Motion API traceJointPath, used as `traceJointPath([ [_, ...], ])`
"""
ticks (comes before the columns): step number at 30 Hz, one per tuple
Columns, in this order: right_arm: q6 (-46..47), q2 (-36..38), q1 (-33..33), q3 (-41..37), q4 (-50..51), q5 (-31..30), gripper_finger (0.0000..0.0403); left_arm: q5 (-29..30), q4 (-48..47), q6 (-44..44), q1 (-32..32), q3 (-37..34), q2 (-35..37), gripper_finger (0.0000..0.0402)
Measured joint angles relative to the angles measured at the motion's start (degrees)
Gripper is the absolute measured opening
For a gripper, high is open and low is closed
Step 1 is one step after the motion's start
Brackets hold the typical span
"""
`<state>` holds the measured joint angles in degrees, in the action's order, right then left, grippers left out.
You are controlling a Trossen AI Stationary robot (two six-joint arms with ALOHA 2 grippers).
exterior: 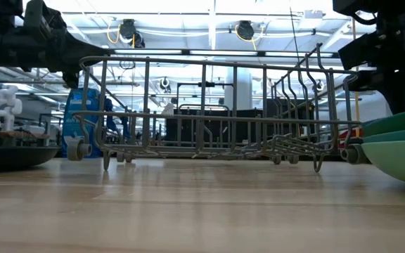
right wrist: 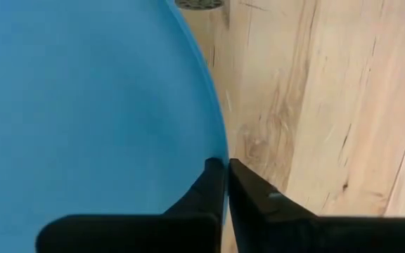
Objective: Sort dishes
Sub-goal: Put the blue plate into the gray dish rack
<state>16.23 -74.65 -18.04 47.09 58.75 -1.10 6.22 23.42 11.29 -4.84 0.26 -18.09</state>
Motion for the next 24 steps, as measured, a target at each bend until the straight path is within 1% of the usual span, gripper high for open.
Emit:
traceJointPath([
  [6, -0.1, 0.0, 0.0, 4.3, 5.0, -0.6, 0.0002, 0.0, 0.0, 0.0, 0.0, 0.0, 0.0, 0.0013],
  [18, -1.6, 0.1, -0.1, 21.9, 19.9, -5.3, 0.0000, 0.0, 0.0, -0.1, 0.0, 0.0, 0.0, 0.0013],
  [24, -1.3, 0.1, -0.1, 27.4, 25.0, -8.1, 0.0000, 0.0, 0.0, -0.1, 0.0, 0.0, 0.0, 0.0013],
])
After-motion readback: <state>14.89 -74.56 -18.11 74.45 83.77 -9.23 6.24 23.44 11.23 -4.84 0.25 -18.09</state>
